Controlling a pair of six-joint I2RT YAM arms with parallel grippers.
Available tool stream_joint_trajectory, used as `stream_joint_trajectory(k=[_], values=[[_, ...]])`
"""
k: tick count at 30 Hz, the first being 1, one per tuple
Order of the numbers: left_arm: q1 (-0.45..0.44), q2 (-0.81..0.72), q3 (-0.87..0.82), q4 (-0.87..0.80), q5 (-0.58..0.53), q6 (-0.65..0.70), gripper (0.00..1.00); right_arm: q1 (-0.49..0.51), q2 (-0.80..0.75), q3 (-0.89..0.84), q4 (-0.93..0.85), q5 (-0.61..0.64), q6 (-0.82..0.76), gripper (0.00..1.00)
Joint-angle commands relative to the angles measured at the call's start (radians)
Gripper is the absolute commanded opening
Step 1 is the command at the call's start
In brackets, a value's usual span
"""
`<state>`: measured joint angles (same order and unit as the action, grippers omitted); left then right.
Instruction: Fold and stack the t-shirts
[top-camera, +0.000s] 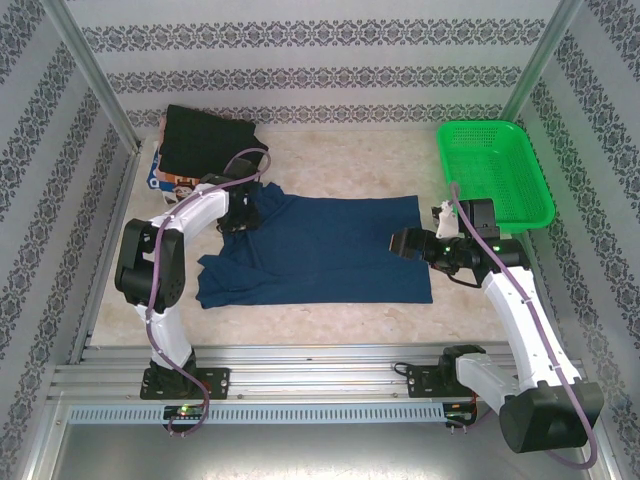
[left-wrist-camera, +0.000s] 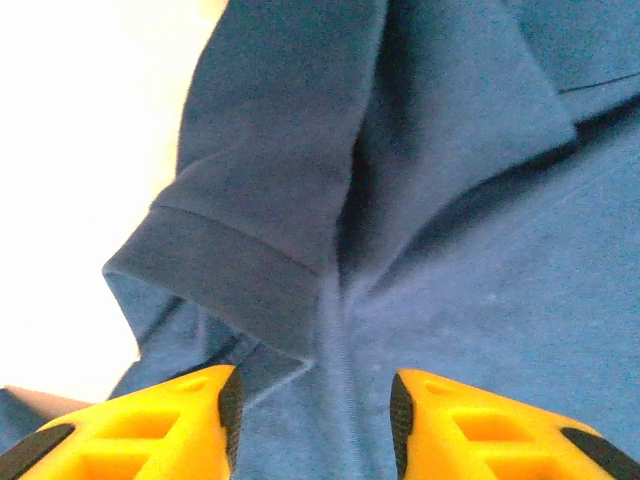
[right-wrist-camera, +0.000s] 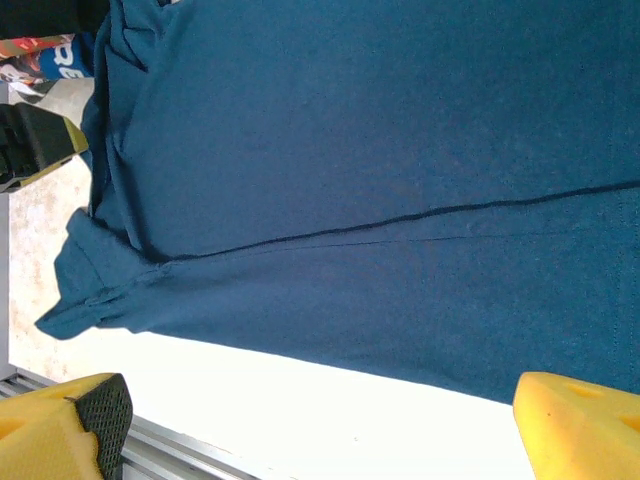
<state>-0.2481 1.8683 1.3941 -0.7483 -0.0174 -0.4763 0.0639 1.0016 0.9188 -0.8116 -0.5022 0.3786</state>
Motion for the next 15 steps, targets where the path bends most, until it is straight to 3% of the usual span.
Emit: stream_joint_trajectory(k=[1, 5, 15], values=[[0.014, -0.002, -0.014, -0.022, -0.024, 0.054, 0.45, 0.01, -0.01, -0.01, -0.02, 0.017, 0.005, 0.98], [0.018, 0.018, -0.004, 0.002, -0.082, 0.059, 0.45, 0.011, -0.005, 0.0, -0.017, 0.015, 0.004, 0.98], [0.036, 0.125, 0.078, 0.016, -0.093, 0.101, 0.4, 0.011, -0.014, -0.003, -0.014, 0.005, 0.013, 0.98]])
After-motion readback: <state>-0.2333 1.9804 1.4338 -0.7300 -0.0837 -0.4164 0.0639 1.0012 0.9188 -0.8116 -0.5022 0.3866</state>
